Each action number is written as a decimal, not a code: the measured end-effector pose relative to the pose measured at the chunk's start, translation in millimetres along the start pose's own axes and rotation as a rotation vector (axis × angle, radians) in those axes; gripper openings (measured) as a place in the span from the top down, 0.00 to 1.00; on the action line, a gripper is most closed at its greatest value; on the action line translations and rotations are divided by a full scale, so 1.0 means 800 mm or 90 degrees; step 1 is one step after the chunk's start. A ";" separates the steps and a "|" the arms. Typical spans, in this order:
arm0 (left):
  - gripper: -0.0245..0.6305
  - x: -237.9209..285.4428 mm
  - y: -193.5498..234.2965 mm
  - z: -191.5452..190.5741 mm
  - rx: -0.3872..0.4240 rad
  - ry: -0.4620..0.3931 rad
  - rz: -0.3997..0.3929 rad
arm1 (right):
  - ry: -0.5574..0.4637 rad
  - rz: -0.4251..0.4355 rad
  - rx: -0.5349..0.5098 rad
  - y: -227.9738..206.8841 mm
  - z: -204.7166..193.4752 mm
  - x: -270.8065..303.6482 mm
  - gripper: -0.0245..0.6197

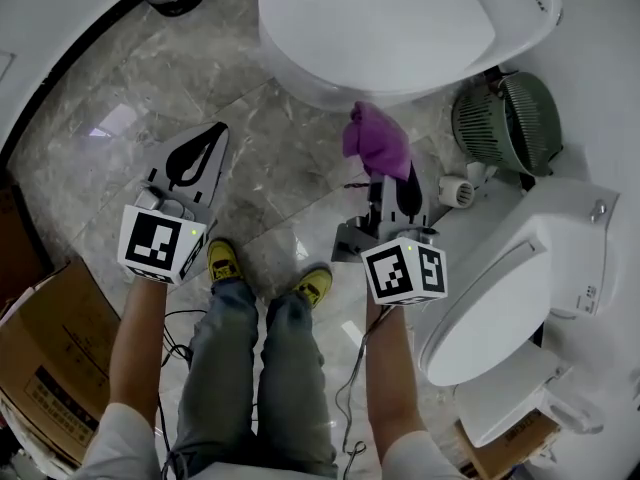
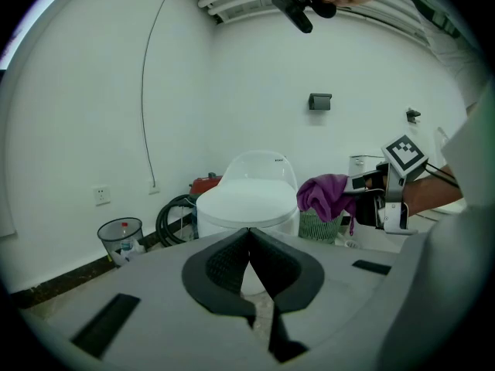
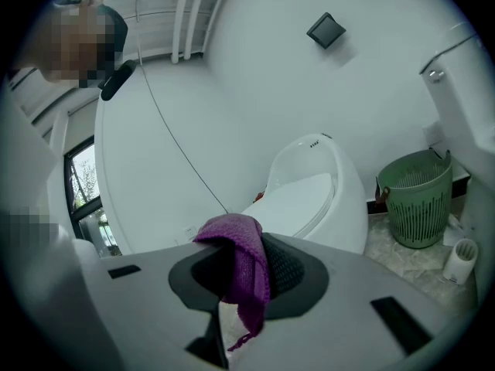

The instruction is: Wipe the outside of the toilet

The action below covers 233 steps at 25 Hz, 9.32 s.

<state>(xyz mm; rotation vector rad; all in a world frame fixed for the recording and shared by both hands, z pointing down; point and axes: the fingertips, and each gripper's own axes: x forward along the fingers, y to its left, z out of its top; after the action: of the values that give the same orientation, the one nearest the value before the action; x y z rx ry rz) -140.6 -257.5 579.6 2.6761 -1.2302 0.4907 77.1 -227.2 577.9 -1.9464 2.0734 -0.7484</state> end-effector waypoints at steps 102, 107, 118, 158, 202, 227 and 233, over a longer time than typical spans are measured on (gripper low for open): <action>0.94 0.132 -0.033 -0.194 0.208 -0.075 -0.066 | -0.064 0.182 -0.122 -0.090 -0.186 0.051 0.82; 0.94 0.118 -0.022 -0.204 0.229 -0.070 -0.057 | -0.035 0.197 -0.109 -0.057 -0.215 0.098 0.82; 0.94 0.108 0.003 -0.223 0.212 -0.036 -0.029 | -0.019 0.180 -0.101 -0.066 -0.205 0.133 0.82; 0.94 0.108 0.004 -0.234 0.205 -0.042 -0.036 | -0.020 -0.010 -0.177 -0.235 -0.183 0.072 0.82; 0.94 0.110 -0.002 -0.274 0.189 -0.003 -0.049 | 0.085 0.088 -0.205 -0.171 -0.268 0.146 0.81; 0.94 0.116 -0.001 -0.289 0.197 0.024 -0.047 | 0.084 -0.060 -0.071 -0.296 -0.253 0.158 0.81; 0.94 0.115 -0.003 -0.286 0.194 0.018 -0.049 | 0.108 -0.123 -0.121 -0.308 -0.247 0.157 0.82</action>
<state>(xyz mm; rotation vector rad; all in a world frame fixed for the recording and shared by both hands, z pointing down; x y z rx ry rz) -135.2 -259.0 826.3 2.9398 -1.1184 0.7579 184.2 -306.6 890.6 -2.2870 2.1434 -0.8066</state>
